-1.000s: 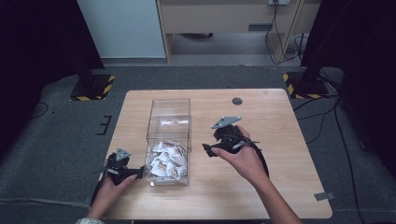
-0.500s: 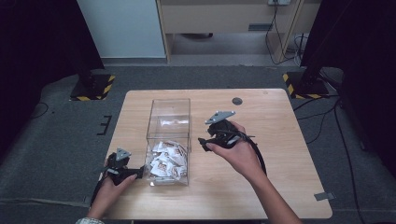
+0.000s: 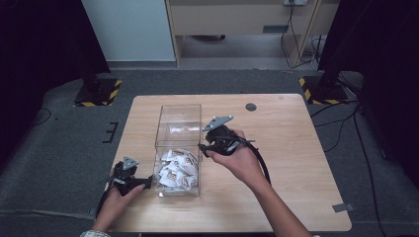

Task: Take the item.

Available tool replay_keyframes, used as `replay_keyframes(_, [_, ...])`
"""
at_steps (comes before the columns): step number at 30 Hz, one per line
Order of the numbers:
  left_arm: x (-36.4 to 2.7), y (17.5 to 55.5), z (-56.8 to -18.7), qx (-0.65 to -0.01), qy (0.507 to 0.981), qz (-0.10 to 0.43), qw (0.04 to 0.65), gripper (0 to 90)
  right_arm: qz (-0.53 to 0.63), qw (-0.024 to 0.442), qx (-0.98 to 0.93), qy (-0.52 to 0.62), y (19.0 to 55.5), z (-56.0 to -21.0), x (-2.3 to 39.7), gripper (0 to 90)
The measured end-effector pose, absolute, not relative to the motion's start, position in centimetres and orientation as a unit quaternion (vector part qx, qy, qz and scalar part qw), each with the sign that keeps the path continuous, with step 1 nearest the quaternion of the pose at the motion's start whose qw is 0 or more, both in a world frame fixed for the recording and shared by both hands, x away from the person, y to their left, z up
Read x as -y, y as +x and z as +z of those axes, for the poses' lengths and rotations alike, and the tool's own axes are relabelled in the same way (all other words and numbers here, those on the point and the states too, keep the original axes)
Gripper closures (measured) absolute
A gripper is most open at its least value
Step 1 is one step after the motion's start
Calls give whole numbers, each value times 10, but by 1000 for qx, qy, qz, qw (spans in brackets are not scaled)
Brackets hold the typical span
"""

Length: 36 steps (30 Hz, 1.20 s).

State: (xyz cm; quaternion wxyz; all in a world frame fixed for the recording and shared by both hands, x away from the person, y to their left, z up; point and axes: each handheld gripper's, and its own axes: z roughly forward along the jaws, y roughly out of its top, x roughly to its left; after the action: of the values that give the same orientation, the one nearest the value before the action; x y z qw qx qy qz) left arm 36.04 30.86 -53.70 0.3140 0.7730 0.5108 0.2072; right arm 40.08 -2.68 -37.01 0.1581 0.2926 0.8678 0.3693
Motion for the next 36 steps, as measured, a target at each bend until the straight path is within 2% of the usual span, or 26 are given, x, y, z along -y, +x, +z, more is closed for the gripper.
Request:
replay_keyframes(5, [-309,360,-537,-511,773,207,314,0,373,155,-871,280,398,-369,16,562])
replay_keyframes(13, [-309,361,-537,-511,773,207,314,0,370,141,-877,272,397,-374,-1,536])
replay_keyframes(22, [-308,361,-537,-510,774,202,318,0,370,136,-884,250,391,-382,-18,558])
replay_keyframes(36, [-308,361,-537,-510,774,201,318,0,367,121,-893,233,379,-398,-31,646])
